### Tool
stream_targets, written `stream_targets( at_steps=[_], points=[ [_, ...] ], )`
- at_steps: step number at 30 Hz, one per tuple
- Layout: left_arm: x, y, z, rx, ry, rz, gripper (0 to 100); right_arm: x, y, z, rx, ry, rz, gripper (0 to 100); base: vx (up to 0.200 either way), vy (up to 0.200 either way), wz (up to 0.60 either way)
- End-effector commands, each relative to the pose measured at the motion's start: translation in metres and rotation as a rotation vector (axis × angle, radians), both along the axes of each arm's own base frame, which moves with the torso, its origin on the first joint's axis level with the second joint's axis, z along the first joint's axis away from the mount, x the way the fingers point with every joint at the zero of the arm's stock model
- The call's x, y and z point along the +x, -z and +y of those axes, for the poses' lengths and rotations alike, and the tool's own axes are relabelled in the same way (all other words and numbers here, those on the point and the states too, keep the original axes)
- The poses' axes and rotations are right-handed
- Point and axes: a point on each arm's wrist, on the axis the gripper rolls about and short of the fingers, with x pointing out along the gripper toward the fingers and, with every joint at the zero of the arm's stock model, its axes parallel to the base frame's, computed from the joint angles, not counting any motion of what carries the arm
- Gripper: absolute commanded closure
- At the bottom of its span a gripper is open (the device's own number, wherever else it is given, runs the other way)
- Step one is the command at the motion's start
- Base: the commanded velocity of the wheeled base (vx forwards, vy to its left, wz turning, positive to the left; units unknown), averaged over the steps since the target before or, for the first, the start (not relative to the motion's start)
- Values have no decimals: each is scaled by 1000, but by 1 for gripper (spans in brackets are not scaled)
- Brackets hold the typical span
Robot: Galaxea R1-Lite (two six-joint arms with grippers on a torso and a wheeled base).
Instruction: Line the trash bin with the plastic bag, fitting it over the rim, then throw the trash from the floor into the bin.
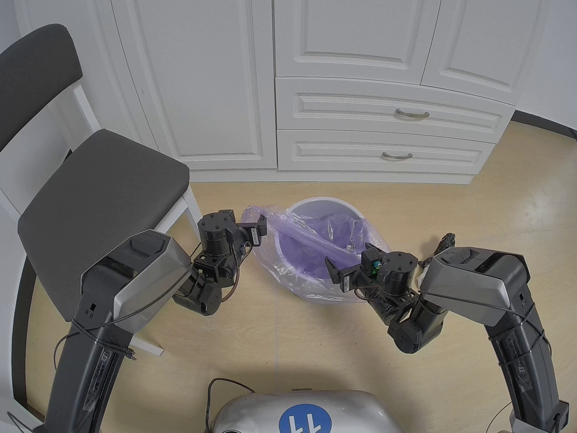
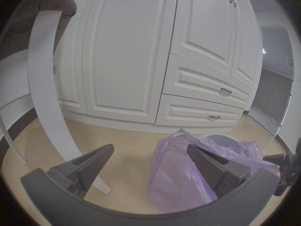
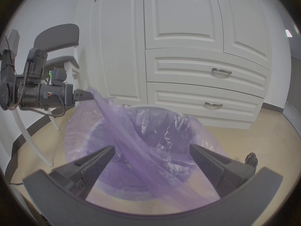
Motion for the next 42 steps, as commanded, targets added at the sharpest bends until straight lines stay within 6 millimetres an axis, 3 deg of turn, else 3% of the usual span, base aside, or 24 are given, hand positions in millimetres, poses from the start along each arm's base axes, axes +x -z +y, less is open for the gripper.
stream_targets(
  at_steps=[1,9,16,24,28,32,36,42],
  points=[
    [0,0,0,-1,-1,-1,0,6,18,-1,-6,8,14,100,0,0,0],
    [-1,-3,0,-6,1,-12,0,8,5,6,69,-4,-21,100,0,0,0],
    [-14,-22,-1,3,15,-53,0,-18,-15,32,186,-78,27,100,0,0,0],
    [-37,-43,-9,29,51,-63,0,-32,-16,55,326,-117,186,100,0,0,0],
    [-45,-50,-13,25,77,-77,0,-18,-20,61,471,-87,306,100,0,0,0],
    [-45,-52,-13,29,78,-85,0,19,-29,52,636,9,386,100,0,0,0],
    [-46,-52,-14,31,80,-86,0,55,-33,35,751,72,352,100,0,0,0],
    [-45,-51,-14,32,79,-86,0,90,-23,14,806,140,271,100,0,0,0]
  ],
)
